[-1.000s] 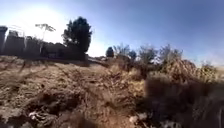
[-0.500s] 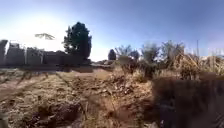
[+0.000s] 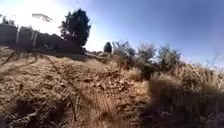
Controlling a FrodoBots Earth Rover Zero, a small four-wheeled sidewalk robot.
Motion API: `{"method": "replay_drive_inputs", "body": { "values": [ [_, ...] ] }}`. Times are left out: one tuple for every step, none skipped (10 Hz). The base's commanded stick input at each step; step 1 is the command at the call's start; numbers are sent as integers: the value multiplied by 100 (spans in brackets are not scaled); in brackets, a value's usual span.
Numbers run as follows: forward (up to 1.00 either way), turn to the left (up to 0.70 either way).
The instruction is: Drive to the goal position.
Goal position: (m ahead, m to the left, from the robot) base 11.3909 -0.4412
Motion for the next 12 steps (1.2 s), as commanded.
{"method": "replay_drive_inputs", "body": {
  "values": [
    [48,0],
    [49,0],
    [50,0],
    [50,0],
    [50,0],
    [50,0],
    [50,0],
    [50,0],
    [50,0],
    [50,0],
    [50,0],
    [50,0]
  ]
}}
